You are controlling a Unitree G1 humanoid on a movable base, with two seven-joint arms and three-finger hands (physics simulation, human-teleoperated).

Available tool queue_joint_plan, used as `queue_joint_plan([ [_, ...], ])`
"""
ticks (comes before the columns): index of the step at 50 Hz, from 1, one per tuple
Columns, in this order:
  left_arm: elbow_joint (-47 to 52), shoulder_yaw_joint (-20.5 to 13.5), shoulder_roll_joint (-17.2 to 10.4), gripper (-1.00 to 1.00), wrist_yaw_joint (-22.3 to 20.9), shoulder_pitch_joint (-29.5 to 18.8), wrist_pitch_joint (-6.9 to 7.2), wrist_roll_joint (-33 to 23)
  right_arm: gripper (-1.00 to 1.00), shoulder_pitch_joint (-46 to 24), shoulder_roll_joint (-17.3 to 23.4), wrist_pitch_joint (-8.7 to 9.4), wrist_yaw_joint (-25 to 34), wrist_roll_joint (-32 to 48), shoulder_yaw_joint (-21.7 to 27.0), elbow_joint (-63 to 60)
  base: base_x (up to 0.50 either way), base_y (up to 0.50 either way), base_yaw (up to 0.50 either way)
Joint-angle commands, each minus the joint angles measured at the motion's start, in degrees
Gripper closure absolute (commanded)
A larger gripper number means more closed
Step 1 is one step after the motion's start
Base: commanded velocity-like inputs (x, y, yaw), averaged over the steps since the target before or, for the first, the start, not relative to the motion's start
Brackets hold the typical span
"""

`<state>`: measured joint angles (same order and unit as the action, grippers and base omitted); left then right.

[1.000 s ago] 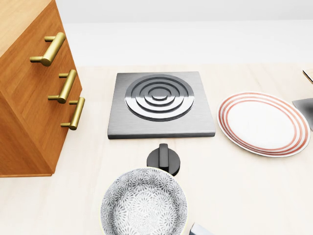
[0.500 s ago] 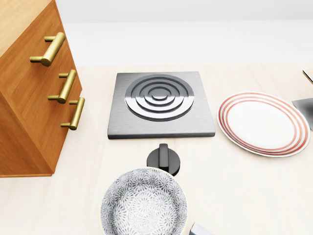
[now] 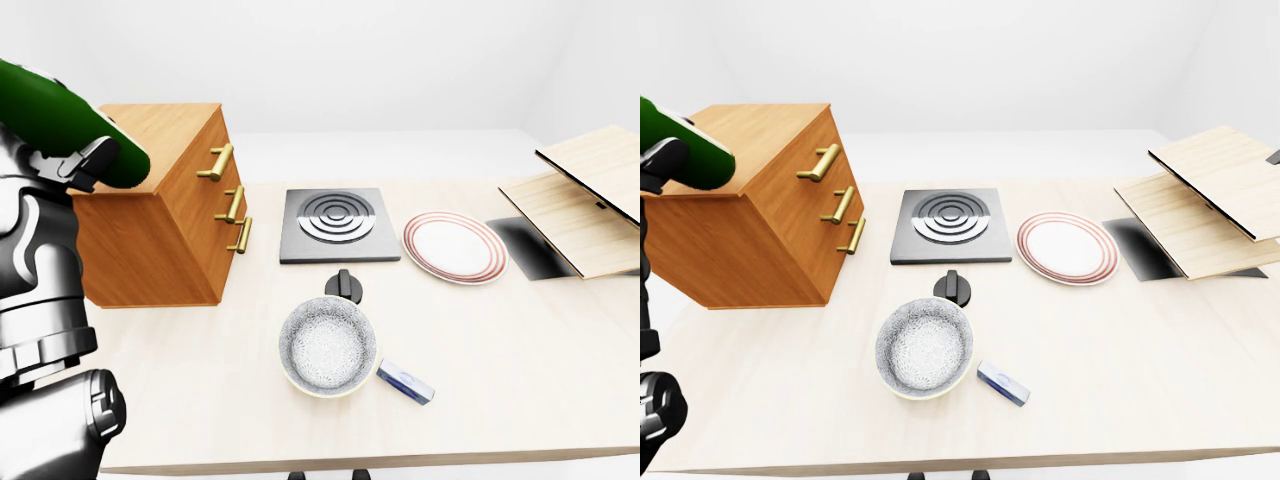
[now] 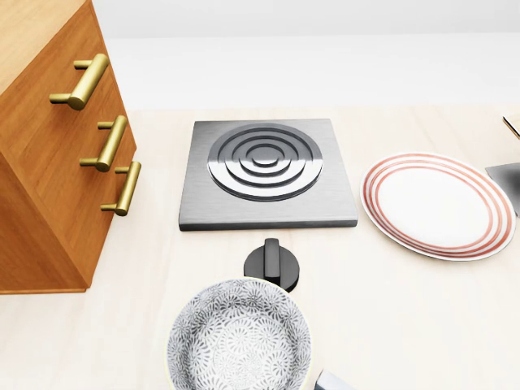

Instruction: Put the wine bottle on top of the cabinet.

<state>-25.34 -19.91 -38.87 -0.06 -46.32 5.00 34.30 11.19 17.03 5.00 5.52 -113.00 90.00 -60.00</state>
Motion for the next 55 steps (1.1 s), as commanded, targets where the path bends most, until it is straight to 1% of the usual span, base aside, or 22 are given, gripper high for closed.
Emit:
queue_joint_plan([
  [1,-5.5,0.9,1.8,0.92,-1.7,-1.6,0.00,-4.3,-1.00,1.0,-0.6,0.00,1.9,0.0,0.0,0.0,0.00,0.00,0.00],
  [8,-12.3,1.4,2.6,0.93,-3.4,-3.0,0.00,-6.2,-1.00,1.2,-0.5,0.00,2.4,0.0,0.0,0.0,0.00,0.00,0.00],
  [11,-11.6,1.3,2.8,0.92,-3.1,-2.7,0.00,-6.2,-1.00,1.4,-0.7,0.00,2.9,0.0,0.0,0.0,0.00,0.00,0.00],
  [16,-13.1,1.5,3.0,0.92,-3.6,-2.6,0.00,-6.5,-1.00,1.7,-0.9,0.00,3.5,0.0,0.0,0.0,0.00,0.00,0.00],
  [28,-10.2,0.9,2.4,0.87,-3.0,-1.5,0.00,-6.1,-1.00,1.5,-0.7,0.00,3.3,0.0,0.0,0.0,0.00,0.00,0.00],
  [32,-11.0,1.1,2.5,0.72,-3.2,-1.6,0.00,-6.5,-1.00,1.5,-0.6,0.00,2.9,0.0,0.0,0.0,0.00,0.00,0.00],
  [33,-11.1,1.2,2.6,0.72,-3.4,-1.5,0.00,-6.7,-1.00,1.5,-0.6,0.00,3.2,0.0,0.0,0.0,0.01,0.00,0.00],
  [34,-11.2,1.2,2.6,0.63,-3.5,-1.5,0.00,-6.8,-1.00,1.6,-0.6,0.00,3.2,0.0,0.0,0.0,0.00,0.00,0.00],
  [35,-11.3,1.2,2.5,0.41,-3.5,-1.6,0.00,-6.8,-1.00,1.6,-0.7,0.00,3.3,0.0,0.0,0.0,0.00,0.00,0.00],
  [38,-10.2,1.0,2.6,0.39,-3.2,-1.1,0.00,-6.5,-1.00,1.7,-0.7,0.00,3.4,0.0,0.0,0.0,0.00,0.00,0.00],
  [39,-9.7,0.9,2.6,0.29,-3.1,-1.1,0.00,-6.3,-1.00,1.7,-0.6,0.00,3.3,0.0,0.0,0.0,0.00,0.00,0.00],
  [45,-11.8,1.2,2.8,0.31,-3.9,-1.7,0.00,-6.8,-1.00,1.6,-0.5,0.00,3.3,0.0,0.0,0.0,0.00,0.00,0.00],
  [50,-11.9,1.2,2.8,0.39,-3.9,-1.5,0.00,-6.8,-1.00,1.5,-0.3,0.00,2.6,0.0,0.0,0.0,0.00,0.00,0.00],
  [55,-11.6,1.2,2.9,0.37,-3.9,-1.3,0.00,-6.7,-1.00,1.5,-0.3,0.00,2.5,0.0,0.0,0.0,0.00,0.00,0.00],
])
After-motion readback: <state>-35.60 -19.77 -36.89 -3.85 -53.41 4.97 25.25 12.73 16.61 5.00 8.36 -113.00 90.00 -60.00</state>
